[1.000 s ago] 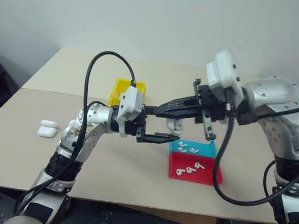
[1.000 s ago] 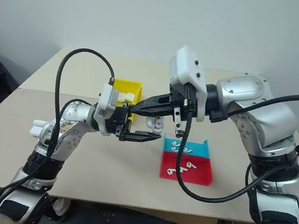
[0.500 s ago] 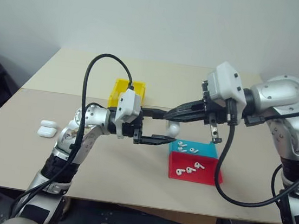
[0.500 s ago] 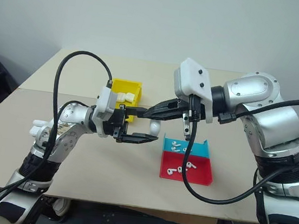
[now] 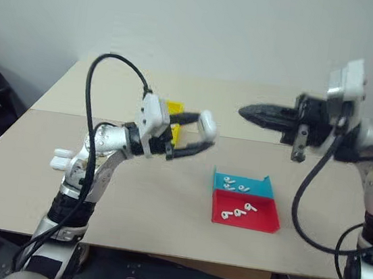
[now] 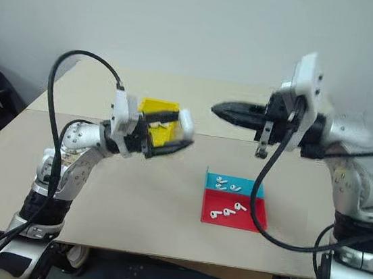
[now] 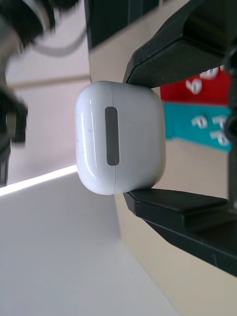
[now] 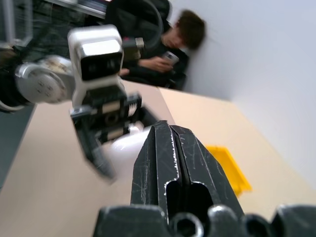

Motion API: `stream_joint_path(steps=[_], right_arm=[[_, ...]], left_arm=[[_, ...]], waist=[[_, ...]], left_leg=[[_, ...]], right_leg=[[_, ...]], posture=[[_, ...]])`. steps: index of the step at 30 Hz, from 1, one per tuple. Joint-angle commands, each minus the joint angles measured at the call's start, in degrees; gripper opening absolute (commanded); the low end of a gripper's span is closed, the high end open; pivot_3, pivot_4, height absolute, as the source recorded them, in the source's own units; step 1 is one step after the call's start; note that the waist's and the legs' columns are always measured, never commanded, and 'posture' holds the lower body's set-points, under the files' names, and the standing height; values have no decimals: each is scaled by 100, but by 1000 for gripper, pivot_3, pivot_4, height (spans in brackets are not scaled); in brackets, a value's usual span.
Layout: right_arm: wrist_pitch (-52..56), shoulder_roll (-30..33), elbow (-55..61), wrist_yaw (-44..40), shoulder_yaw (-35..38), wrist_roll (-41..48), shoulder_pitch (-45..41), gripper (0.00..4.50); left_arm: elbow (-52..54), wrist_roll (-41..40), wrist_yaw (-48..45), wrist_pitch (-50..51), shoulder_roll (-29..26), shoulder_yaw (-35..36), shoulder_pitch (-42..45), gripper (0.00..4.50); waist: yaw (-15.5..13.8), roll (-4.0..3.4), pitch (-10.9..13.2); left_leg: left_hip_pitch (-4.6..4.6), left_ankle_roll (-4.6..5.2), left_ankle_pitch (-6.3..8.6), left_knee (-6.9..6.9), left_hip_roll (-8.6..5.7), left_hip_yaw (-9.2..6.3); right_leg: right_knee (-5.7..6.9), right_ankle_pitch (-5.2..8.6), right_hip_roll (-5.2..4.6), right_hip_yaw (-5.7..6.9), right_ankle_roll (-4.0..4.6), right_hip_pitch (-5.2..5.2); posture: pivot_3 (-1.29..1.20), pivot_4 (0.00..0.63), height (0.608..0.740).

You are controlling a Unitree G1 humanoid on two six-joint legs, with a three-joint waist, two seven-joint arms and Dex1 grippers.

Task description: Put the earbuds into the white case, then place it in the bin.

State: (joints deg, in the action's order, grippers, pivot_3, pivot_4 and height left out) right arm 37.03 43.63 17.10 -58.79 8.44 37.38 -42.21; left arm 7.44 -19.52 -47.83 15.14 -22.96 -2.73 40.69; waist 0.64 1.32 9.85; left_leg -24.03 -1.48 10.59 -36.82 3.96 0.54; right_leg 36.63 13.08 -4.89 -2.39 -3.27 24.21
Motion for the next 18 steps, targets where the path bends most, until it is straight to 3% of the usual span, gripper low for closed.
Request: stream_joint_path(steps=[1, 8, 14, 16, 17, 18], right_arm=[[137, -45, 661, 733, 335, -33, 671, 14], [498, 41, 731, 1417, 465, 26, 1123, 14], [663, 141, 657, 1653, 394, -16, 1099, 14], [702, 143, 658, 1708, 404, 5, 1077, 14], [723, 135, 665, 1736, 420, 25, 1065, 0], [739, 133, 670, 1759, 429, 31, 1057, 0]], left_arm=[[-594, 936, 1831, 86, 375, 261, 415, 2768], [-2692, 2124, 3564, 377, 650, 96, 1178, 2768], [-4285, 2527, 4311, 256, 887, 69, 1793, 2768], [-4615, 2489, 4170, 222, 872, 79, 1905, 2768], [-4702, 2471, 4076, 172, 860, 61, 1925, 3493], [-4740, 2378, 3945, 165, 875, 95, 1937, 3770]], waist=[[-8, 1, 0], [16, 4, 2], [0, 5, 3], [-1, 5, 2], [0, 5, 2], [6, 5, 2]], left_leg=[[4, 0, 0, -1, 0, 0], [5, 0, 0, 0, -2, -1], [-8, 0, 0, 2, -3, -3], [-15, 0, 0, 5, -3, -6], [-18, 0, 0, 8, -3, -6], [-19, 0, 0, 9, -3, -6]], right_leg=[[-2, -1, 0, 0, -2, -6], [0, 1, 0, 0, -12, -2], [-19, -3, 0, 4, -11, 0], [-35, -9, 0, 9, -14, 0], [-42, -12, 0, 8, -13, 0], [-46, -14, 0, 8, -11, 0]], posture=[[0, 150, 740], [0, 150, 740], [0, 150, 740], [0, 150, 740], [0, 150, 740], [0, 150, 740]])
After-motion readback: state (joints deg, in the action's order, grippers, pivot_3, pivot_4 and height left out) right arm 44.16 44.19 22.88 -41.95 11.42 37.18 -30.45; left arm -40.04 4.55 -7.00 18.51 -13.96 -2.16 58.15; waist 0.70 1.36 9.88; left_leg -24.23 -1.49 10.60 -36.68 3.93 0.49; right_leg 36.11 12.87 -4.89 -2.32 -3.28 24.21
